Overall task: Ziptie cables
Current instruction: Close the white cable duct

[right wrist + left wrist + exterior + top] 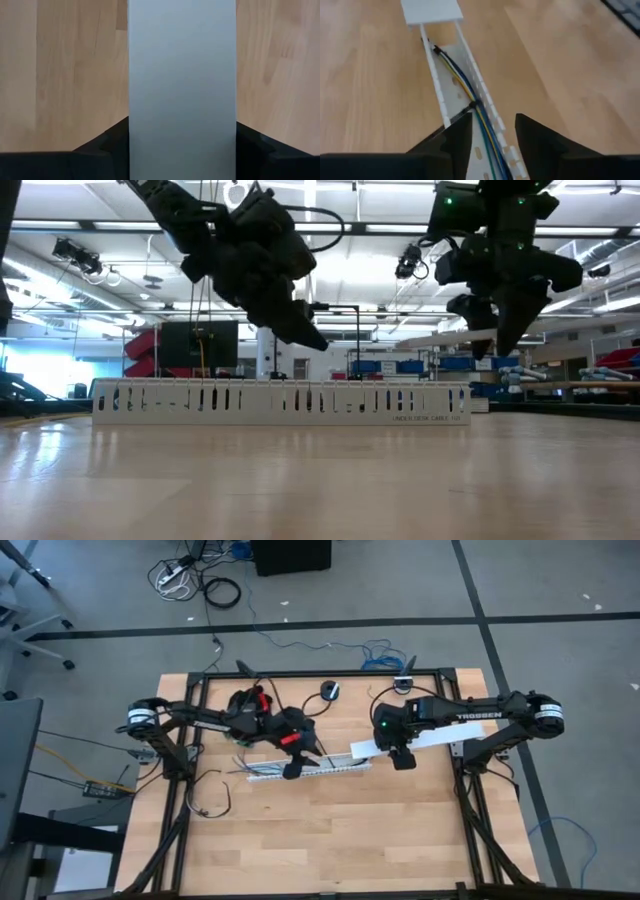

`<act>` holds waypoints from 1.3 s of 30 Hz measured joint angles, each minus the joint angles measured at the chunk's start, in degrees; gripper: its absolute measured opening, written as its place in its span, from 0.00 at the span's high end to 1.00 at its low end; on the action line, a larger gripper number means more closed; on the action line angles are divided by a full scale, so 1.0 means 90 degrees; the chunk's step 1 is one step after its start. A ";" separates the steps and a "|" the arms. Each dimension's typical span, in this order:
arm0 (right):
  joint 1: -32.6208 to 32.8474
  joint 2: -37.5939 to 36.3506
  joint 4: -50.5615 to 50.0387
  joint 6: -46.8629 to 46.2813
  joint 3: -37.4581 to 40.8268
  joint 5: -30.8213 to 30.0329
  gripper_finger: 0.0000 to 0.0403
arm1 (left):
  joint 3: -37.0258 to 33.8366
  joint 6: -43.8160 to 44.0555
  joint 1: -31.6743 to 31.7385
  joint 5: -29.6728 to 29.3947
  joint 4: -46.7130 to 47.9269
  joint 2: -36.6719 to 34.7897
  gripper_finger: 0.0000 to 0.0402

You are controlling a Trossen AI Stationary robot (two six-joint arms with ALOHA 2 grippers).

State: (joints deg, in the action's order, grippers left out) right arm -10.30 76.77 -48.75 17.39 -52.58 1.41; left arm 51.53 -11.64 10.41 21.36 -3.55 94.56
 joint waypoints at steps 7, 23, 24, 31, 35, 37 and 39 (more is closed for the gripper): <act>-0.0181 0.0000 0.0252 0.0384 -0.0001 0.0013 0.43 | 0.0066 0.0494 -0.0160 -0.0318 -0.0330 0.0132 0.53; -0.0401 0.0000 0.0295 0.0555 -0.0001 0.0151 0.43 | 0.0055 0.0508 -0.0375 -0.1231 -0.0872 0.0709 0.48; -0.0404 0.0000 0.0301 0.0559 -0.0002 0.0151 0.43 | 0.0055 0.0506 -0.0380 -0.1224 -0.0872 0.0707 0.48; -0.0411 0.0000 0.0316 0.0573 -0.0002 0.0148 0.43 | 0.0051 0.0867 -0.0403 -0.0554 -0.1008 0.0709 0.47; -0.0414 0.0000 0.0313 0.0572 -0.0002 0.0148 0.43 | 0.0051 0.0759 -0.0447 -0.0791 -0.0996 0.0709 0.42; -0.0414 0.0000 0.0313 0.0561 -0.0002 0.0148 0.43 | 0.0051 0.0658 -0.0474 -0.1080 -0.0965 0.0709 0.39; -0.0414 0.0000 0.0313 0.0544 -0.0002 0.0148 0.43 | 0.0063 0.0541 -0.0514 -0.1331 -0.0915 0.0709 0.35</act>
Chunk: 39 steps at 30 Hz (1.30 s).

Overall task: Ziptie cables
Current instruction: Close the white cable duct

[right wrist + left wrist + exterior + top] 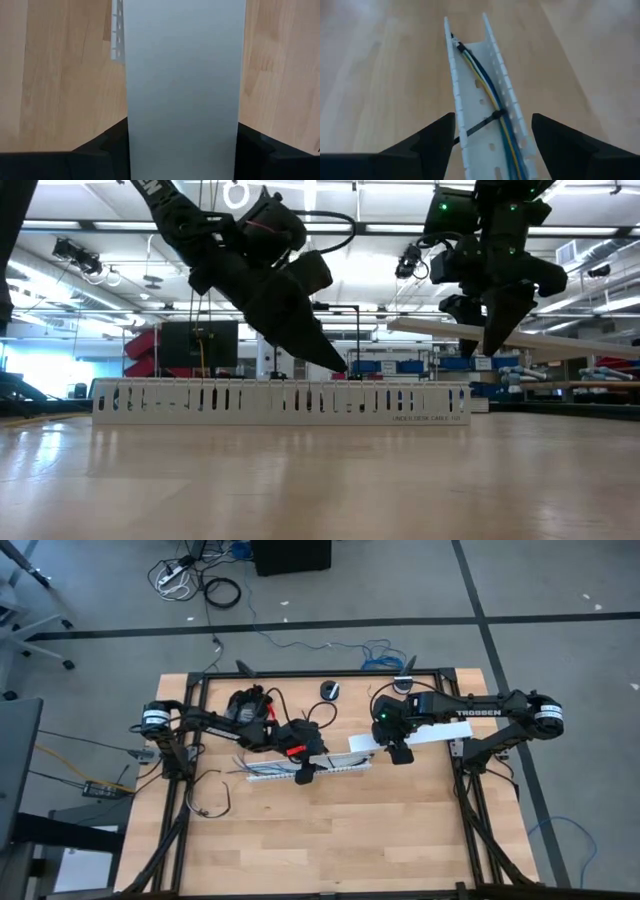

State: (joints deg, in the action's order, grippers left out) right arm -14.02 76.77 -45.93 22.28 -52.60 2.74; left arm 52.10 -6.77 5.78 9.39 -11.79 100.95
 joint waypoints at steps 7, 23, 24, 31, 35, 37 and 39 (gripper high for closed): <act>0.0000 0.0000 -0.0002 -0.0002 0.0000 -0.0002 0.43 | 0.1232 -0.0089 -0.0152 -0.0491 0.1898 -0.0002 0.26; 0.0000 -0.0001 -0.0130 -0.0006 0.0001 -0.0006 0.43 | 0.1783 -0.0043 -0.0321 -0.0902 0.1884 0.0736 0.20; 0.0000 -0.0001 -0.0139 -0.0005 0.0002 -0.0004 0.43 | 0.1796 -0.0045 -0.0325 -0.0958 0.1929 0.0790 0.20; 0.0000 -0.0002 -0.0163 0.0004 0.0007 -0.0006 0.43 | 0.1866 -0.0042 -0.0319 -0.1057 0.1952 0.1099 0.20; 0.0000 -0.0002 -0.0137 0.0007 0.0007 -0.0006 0.43 | 0.1864 0.0047 -0.0323 -0.0937 0.1920 0.1237 0.20; 0.0000 -0.0002 -0.0144 0.0007 0.0007 -0.0007 0.43 | 0.1873 0.0117 -0.0323 -0.0903 0.1962 0.1281 0.20; 0.0000 -0.0002 -0.0124 0.0010 0.0007 -0.0007 0.43 | 0.1875 0.0134 -0.0323 -0.0897 0.1916 0.1340 0.20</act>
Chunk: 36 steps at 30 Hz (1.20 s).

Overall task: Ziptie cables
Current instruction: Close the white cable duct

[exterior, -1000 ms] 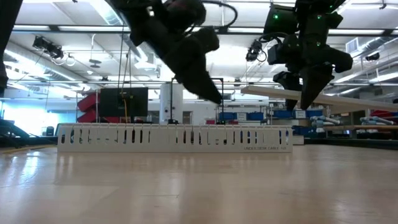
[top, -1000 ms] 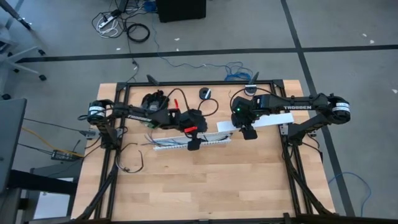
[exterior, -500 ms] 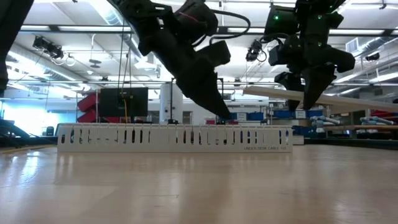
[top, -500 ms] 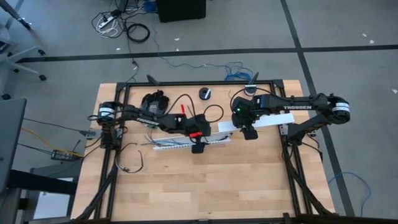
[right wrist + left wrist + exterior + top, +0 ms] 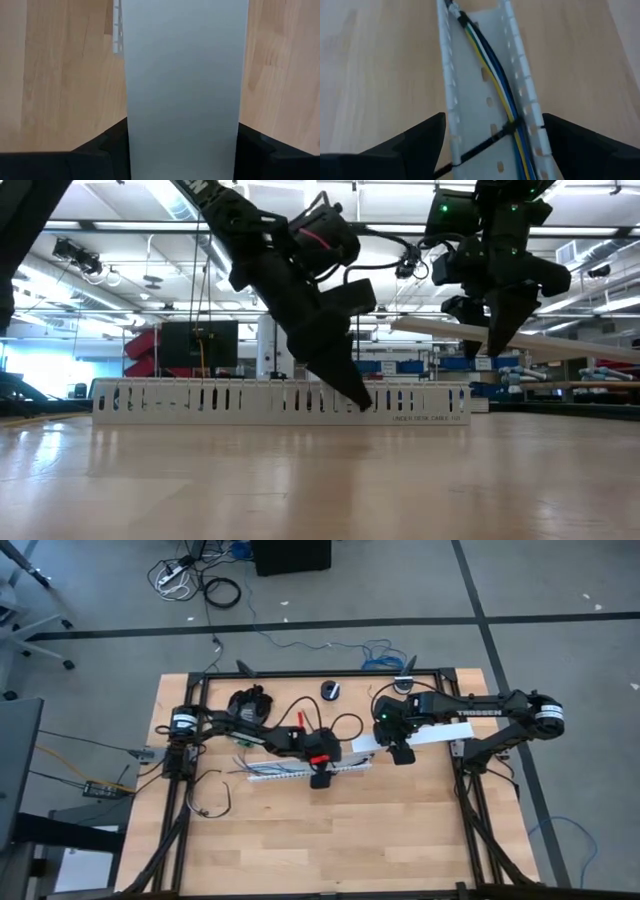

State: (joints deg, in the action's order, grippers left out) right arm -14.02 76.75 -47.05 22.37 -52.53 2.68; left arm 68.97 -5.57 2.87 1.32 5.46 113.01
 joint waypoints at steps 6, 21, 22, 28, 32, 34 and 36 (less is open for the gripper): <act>0.0000 0.0002 0.0033 -0.0002 0.0000 0.0000 0.43 | -0.0002 0.0111 0.0000 -0.0112 0.0291 -0.0002 0.21; -0.0002 0.0000 0.0006 -0.0081 0.0005 0.0007 0.43 | 0.0016 0.0482 0.0000 -0.0077 0.1272 -0.0045 0.42; -0.0002 0.0000 -0.0031 -0.0098 0.0005 0.0044 0.43 | 0.0017 0.0500 -0.0001 -0.0077 0.1338 -0.0050 0.42; 0.0046 0.0002 -0.0186 -0.0197 0.0005 0.0486 0.42 | 0.0015 0.0587 -0.0005 -0.0072 0.1457 -0.0058 0.40; 0.0130 0.0000 -0.0149 -0.0197 0.0105 0.0623 0.43 | 0.0012 0.0595 -0.0005 -0.0067 0.1493 -0.0052 0.40; 0.0136 0.0000 -0.0176 -0.0189 0.0217 0.0635 0.43 | 0.0007 0.0526 -0.0005 -0.0063 0.1503 -0.0050 0.40; 0.0134 0.0000 -0.0112 -0.0171 0.0326 0.0597 0.43 | 0.0007 0.0518 -0.0005 -0.0045 0.1508 -0.0050 0.40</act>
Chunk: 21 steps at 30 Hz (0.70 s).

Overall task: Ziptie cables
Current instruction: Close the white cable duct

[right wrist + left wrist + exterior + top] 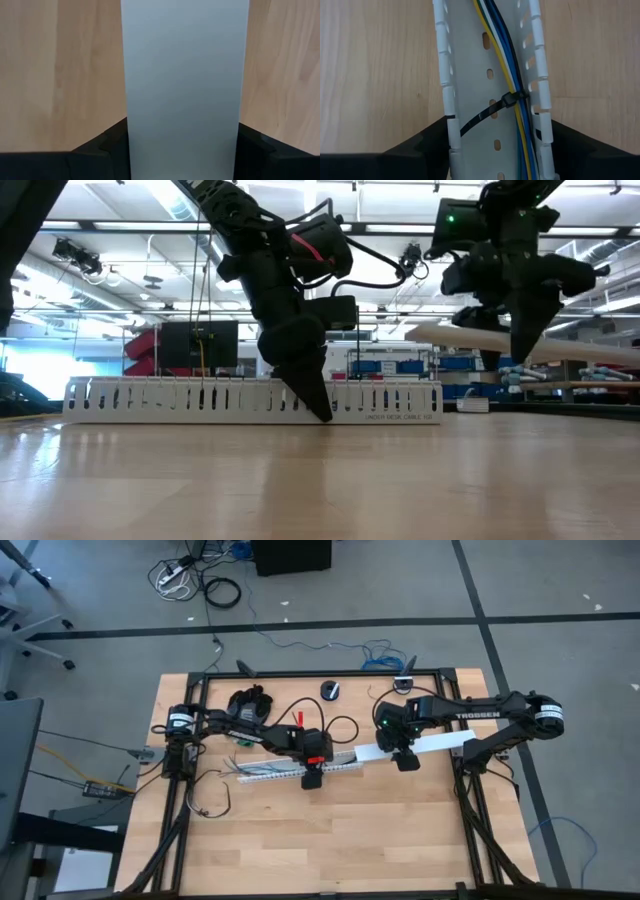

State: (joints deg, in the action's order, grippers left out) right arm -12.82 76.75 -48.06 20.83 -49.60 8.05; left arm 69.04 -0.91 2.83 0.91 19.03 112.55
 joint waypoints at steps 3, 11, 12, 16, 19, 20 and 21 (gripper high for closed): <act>0.0000 0.0000 0.0130 0.0004 0.0140 -0.0099 0.42 | -0.0005 -0.0007 0.0005 0.0077 -0.0065 0.0002 0.40; -0.0053 0.0000 0.0379 0.0089 0.0374 -0.0404 0.43 | -0.0017 0.0130 0.0005 0.0218 -0.0285 0.0017 0.40; -0.0079 0.0000 0.0387 0.0080 0.0376 -0.0404 0.43 | -0.0017 0.0131 0.0005 0.0221 -0.0290 0.0017 0.40; -0.0189 0.0001 0.0386 0.0048 0.0376 -0.0383 0.43 | -0.0028 0.0134 0.0001 0.0262 -0.0469 0.0028 0.40; -0.0279 0.0001 0.0385 -0.0025 0.0376 -0.0264 0.43 | -0.0036 0.0142 -0.0002 0.0298 -0.0743 0.0049 0.40; -0.0291 0.0000 0.0383 -0.0058 0.0376 -0.0215 0.43 | -0.0037 0.0150 -0.0002 0.0294 -0.0791 0.0051 0.40; -0.0300 0.0000 0.0372 -0.0096 0.0376 -0.0187 0.43 | -0.0039 0.0171 0.0003 0.0243 -0.0819 0.0053 0.40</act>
State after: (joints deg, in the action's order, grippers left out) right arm -15.52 76.75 -44.71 19.96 -46.22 6.36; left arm 68.69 0.64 2.86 3.10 11.65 113.03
